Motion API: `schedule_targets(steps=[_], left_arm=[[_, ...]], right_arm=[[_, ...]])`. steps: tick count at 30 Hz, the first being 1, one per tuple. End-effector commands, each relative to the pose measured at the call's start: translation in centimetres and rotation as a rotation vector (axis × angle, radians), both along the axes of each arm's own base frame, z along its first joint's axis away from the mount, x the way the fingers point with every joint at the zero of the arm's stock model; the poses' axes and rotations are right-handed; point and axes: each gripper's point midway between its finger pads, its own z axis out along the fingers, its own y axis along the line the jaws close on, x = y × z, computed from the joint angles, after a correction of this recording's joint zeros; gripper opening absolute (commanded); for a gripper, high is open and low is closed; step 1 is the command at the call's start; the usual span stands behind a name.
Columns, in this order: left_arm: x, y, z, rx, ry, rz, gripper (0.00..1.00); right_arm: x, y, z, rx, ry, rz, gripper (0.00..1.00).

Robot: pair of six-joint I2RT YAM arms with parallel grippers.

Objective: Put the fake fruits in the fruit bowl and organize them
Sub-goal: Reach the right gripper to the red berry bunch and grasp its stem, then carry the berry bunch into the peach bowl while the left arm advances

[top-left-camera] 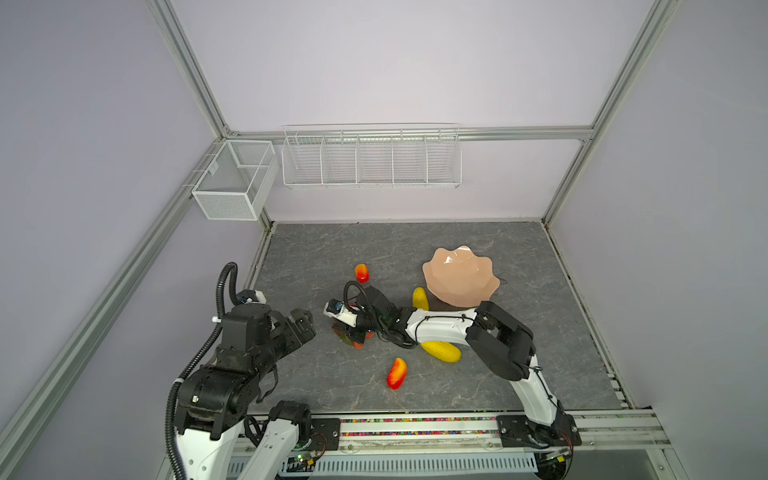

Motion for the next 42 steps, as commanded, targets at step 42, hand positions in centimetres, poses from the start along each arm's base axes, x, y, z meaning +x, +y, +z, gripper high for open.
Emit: schedule_targets(steps=[42], left_arm=[[15.5,-25.1,-5.9,-0.114,-0.065,-0.715,0.99]], right_arm=[[21.0,-36.0,10.1,-0.063,-0.198,-1.053,0.07]])
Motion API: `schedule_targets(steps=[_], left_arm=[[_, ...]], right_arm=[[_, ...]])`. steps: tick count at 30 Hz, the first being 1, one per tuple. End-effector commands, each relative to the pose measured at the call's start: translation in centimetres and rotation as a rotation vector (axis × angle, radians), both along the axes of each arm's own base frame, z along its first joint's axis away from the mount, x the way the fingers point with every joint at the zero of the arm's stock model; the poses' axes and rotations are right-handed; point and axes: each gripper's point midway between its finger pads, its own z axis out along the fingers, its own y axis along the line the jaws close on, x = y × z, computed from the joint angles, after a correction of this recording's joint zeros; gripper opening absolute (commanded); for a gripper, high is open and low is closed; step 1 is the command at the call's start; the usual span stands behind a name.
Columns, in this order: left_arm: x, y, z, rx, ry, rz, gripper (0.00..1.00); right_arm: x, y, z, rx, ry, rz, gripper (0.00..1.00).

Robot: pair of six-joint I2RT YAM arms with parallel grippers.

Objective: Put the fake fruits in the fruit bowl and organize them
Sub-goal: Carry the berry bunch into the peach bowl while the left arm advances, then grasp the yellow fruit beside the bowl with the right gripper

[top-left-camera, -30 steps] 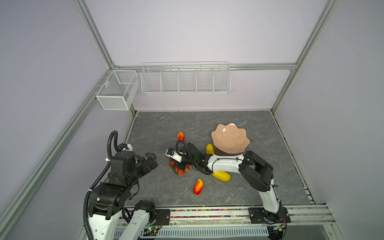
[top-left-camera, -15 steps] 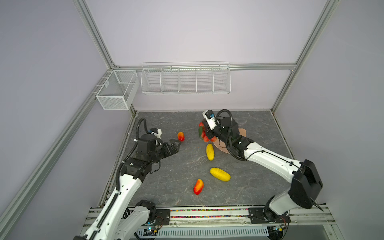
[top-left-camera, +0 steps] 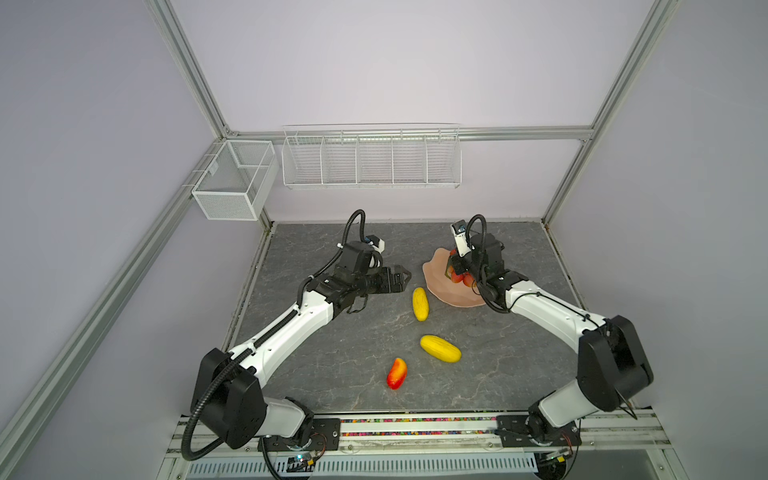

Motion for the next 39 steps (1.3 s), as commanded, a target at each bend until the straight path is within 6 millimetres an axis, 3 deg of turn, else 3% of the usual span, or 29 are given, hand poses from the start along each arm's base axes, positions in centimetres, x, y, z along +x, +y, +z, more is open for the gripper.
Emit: schedule_targets(steps=[1,13,18,25,29,33,36,39], left_arm=[[0.1,-0.6,0.5,0.001,-0.020,-0.019,0.99],[-0.1,-1.4,-1.5,0.025,0.028,-0.031,0.99],[-0.1,-1.7,-2.0,0.031,0.044,-0.043,0.99],[-0.5,-1.6,-2.4,0.039,0.050,-0.053,0.99],[-1.2,-1.0,-2.9,0.069,0.056,-0.065,0.99],[-2.1,-0.1,-2.3,0.075,0.016,-0.071,0.99],[-3.1,1.1,-1.7,0.090,-0.022,-0.075,0.99],[-3.7,2.8,-1.4,0.128,-0.049,-0.046,0.99]], right_arm=[[1.0,-0.2,-1.6,-0.012,-0.009,-0.003,0.07],[2.0,0.9,-6.3,-0.003,0.078,0.010,0.10],[2.0,1.3,-6.5,0.013,0.082,0.027,0.45],[1.2,1.1,-3.4,0.033,0.043,0.032,0.64],[-1.5,1.0,-0.7,0.078,0.042,0.051,0.78],[-5.3,2.6,-0.5,0.142,0.129,0.111,0.83],[-8.3,5.0,-2.5,0.198,0.274,0.160,0.83],[-11.0,7.2,-5.7,0.203,0.407,0.171,0.83]])
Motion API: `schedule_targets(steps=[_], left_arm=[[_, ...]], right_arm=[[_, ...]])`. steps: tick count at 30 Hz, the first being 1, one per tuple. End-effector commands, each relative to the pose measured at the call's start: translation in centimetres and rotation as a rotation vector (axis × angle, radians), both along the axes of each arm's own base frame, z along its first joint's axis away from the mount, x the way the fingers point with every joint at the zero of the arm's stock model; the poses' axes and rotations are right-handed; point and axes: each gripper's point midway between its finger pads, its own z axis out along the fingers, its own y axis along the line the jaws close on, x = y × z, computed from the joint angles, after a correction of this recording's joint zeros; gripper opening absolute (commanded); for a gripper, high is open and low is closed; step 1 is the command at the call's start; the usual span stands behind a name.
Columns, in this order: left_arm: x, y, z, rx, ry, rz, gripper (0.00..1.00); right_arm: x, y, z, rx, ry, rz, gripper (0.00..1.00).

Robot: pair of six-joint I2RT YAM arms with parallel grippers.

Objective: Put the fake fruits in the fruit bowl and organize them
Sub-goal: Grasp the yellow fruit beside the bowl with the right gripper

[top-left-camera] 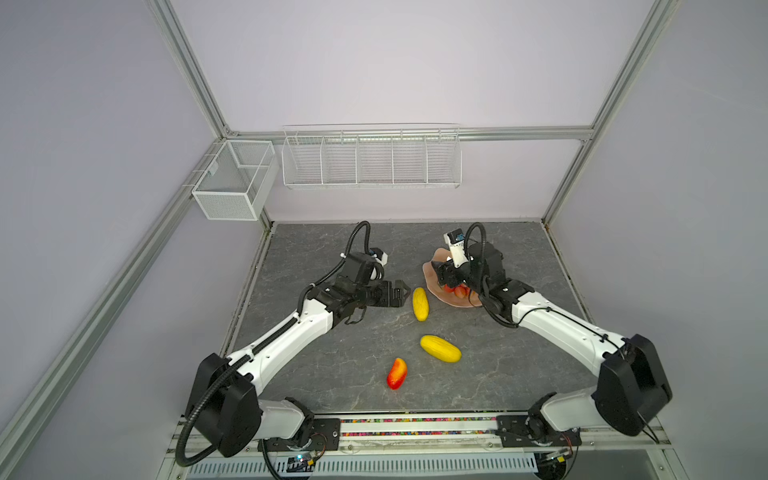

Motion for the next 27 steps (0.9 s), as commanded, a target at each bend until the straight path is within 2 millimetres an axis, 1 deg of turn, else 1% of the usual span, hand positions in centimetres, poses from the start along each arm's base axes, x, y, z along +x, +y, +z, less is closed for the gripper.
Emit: schedule_targets(steps=[1,4,7,10,12,16,23,27], left_arm=[[-0.9,2.1,0.6,0.060,-0.056,0.016,0.99],[-1.3,3.5,1.2,0.072,-0.082,0.041,0.99],[-1.3,4.5,1.5,0.067,-0.096,0.065,0.99],[-1.2,5.3,1.3,0.063,-0.085,0.092,0.99],[-1.3,5.3,1.2,0.054,-0.078,0.091,0.99],[-1.9,4.6,1.7,-0.003,-0.085,0.056,0.99],[-2.3,4.8,1.8,0.012,-0.093,0.041,0.99],[-2.2,5.0,1.7,0.015,-0.097,0.049,0.99]], right_arm=[[-4.4,1.8,-7.2,-0.030,0.275,0.021,0.83],[-5.1,2.4,-9.3,-0.044,0.326,-0.017,0.84],[-5.3,2.9,-10.3,-0.044,0.358,-0.025,0.84],[-5.4,3.1,-11.6,-0.076,0.409,-0.047,0.84],[-5.4,3.0,-12.7,-0.104,0.438,-0.072,0.84],[-5.7,3.4,-14.3,-0.122,0.476,-0.083,0.83],[-5.4,4.5,-15.9,-0.146,0.501,-0.090,0.82],[-4.9,5.2,-16.4,-0.140,0.505,-0.084,0.75]])
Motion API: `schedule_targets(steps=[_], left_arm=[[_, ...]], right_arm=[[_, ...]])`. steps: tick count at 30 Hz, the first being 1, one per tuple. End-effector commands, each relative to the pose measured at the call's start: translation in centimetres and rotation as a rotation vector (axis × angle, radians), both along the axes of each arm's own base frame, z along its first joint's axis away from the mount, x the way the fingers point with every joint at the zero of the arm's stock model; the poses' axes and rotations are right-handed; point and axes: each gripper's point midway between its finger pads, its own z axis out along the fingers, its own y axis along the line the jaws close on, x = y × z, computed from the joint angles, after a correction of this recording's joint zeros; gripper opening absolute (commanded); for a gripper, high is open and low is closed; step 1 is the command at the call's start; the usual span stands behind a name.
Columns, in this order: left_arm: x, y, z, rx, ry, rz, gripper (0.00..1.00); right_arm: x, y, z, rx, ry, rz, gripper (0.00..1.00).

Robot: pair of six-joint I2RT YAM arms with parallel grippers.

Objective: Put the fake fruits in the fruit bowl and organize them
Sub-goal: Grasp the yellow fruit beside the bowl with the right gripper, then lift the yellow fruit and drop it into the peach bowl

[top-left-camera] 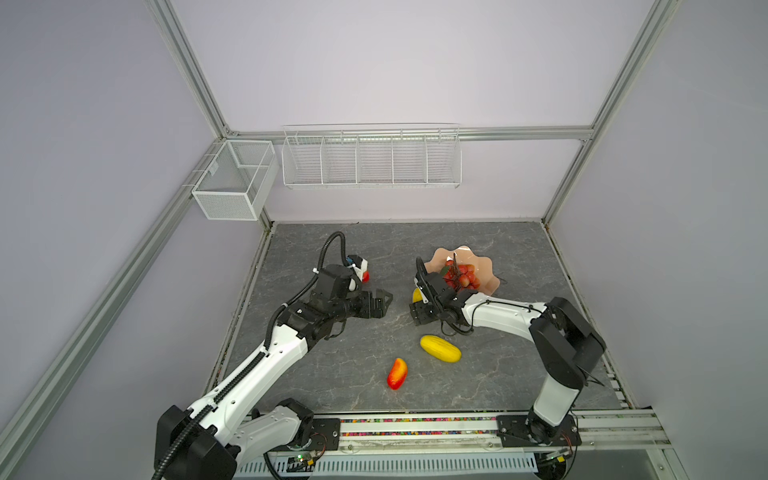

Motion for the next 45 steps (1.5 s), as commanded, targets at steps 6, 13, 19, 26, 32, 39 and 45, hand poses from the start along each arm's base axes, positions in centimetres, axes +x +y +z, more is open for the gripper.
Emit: schedule_targets(steps=[6,13,19,26,32,39,45], left_arm=[[0.1,0.3,0.1,0.004,-0.014,0.006,0.99],[0.3,0.5,0.2,0.011,-0.017,0.022,0.99],[0.6,-1.0,1.3,-0.044,-0.034,-0.029,0.99],[0.4,-6.4,4.3,-0.127,-0.113,-0.210,0.99],[1.9,-9.1,4.9,-0.149,-0.121,-0.224,0.99],[2.6,-9.7,4.0,-0.138,-0.097,-0.219,0.99],[2.3,-9.8,4.0,-0.150,-0.101,-0.230,0.99]], right_arm=[[1.0,1.3,-0.7,0.001,0.011,-0.004,0.55],[0.6,2.3,2.9,0.075,-0.073,0.072,0.41],[0.4,0.4,10.7,0.125,-0.244,0.114,0.41],[2.9,-10.3,15.3,0.038,-0.312,-0.140,0.40],[4.9,-16.6,13.7,-0.015,-0.263,-0.266,0.40],[8.1,-19.6,10.0,-0.005,-0.195,-0.331,0.40],[10.4,-19.8,6.4,-0.013,-0.140,-0.329,0.40]])
